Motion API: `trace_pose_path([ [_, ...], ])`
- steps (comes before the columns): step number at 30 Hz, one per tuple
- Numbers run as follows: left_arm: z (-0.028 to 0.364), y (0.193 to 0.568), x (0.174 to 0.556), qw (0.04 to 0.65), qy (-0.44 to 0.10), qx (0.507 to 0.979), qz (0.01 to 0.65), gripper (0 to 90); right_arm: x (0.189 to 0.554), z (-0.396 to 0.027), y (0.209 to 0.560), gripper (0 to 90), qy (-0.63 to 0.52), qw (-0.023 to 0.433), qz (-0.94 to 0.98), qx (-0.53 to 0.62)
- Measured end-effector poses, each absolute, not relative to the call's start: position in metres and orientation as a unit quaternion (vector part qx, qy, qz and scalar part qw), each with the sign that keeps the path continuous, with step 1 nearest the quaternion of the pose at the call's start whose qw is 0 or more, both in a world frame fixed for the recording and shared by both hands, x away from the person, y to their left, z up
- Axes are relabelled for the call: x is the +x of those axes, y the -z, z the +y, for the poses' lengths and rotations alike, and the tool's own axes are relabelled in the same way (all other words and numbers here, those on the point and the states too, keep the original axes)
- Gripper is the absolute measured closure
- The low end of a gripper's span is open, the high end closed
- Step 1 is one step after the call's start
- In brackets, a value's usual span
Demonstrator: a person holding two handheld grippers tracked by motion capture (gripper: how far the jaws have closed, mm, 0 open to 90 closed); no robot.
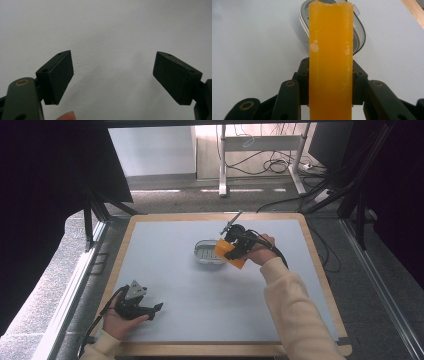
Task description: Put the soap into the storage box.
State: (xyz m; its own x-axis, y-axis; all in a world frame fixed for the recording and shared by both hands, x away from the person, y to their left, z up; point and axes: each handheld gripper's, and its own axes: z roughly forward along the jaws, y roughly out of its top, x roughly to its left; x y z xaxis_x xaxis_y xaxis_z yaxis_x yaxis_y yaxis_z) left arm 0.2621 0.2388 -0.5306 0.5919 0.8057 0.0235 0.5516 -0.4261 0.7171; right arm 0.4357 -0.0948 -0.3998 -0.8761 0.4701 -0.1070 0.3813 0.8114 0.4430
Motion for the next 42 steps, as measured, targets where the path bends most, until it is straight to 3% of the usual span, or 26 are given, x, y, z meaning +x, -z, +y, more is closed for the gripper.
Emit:
trace_pose_path([
  [11,0.239,0.531,0.262,0.343,-0.186,0.823,0.412,16.7,0.451,-0.088,0.404,61.8,-0.215,0.086,0.946,0.229],
  [42,0.240,0.529,0.262,0.343,-0.187,0.824,0.410,16.7,0.477,-0.059,0.403,61.7,-0.188,0.103,0.956,0.201],
])
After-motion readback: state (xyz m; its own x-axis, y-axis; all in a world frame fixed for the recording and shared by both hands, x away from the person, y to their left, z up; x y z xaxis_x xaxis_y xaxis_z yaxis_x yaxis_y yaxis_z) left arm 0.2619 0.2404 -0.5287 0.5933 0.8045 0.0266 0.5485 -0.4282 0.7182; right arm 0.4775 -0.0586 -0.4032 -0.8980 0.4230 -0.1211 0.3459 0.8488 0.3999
